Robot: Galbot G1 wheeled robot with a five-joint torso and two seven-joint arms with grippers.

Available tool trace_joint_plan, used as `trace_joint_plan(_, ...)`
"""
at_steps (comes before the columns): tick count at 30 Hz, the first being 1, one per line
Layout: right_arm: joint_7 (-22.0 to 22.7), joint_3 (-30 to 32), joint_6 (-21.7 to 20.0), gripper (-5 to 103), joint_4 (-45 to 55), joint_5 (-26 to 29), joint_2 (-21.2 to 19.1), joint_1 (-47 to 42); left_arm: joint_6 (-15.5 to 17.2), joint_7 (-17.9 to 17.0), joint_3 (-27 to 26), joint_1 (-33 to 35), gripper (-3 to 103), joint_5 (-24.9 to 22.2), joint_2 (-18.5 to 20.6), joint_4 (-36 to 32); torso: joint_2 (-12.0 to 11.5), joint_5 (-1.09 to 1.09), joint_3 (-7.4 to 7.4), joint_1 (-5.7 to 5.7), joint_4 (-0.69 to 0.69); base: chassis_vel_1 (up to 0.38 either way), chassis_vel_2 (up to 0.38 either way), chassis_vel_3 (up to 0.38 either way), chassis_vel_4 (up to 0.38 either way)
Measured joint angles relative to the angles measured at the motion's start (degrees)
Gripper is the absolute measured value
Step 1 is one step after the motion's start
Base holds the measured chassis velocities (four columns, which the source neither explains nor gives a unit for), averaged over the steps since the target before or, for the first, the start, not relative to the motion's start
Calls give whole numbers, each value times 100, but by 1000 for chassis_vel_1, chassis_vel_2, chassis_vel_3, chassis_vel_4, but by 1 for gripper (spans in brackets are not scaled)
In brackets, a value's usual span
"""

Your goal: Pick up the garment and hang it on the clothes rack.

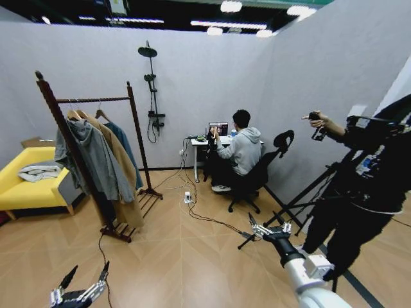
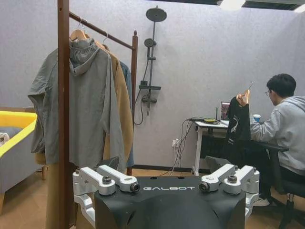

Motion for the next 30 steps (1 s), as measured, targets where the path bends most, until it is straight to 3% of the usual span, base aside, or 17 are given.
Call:
trace_joint_plan(8, 40, 132, -278, 100, -41, 191, -87, 264, 0, 0, 0, 0, 100, 0, 0, 0, 0, 0, 0, 0, 0, 0, 0, 0, 0)
trace_joint_plan(18, 144, 31, -315, 100, -16, 191, -32, 155, 0, 0, 0, 0, 100, 0, 0, 0, 1, 0, 0, -1, 0, 0, 0, 0, 0)
trace_joint_plan(30, 315, -199, -542, 100, -2, -93, 40, 240, 0, 0, 0, 0, 100, 0, 0, 0, 1, 0, 0, -1, 0, 0, 0, 0, 0)
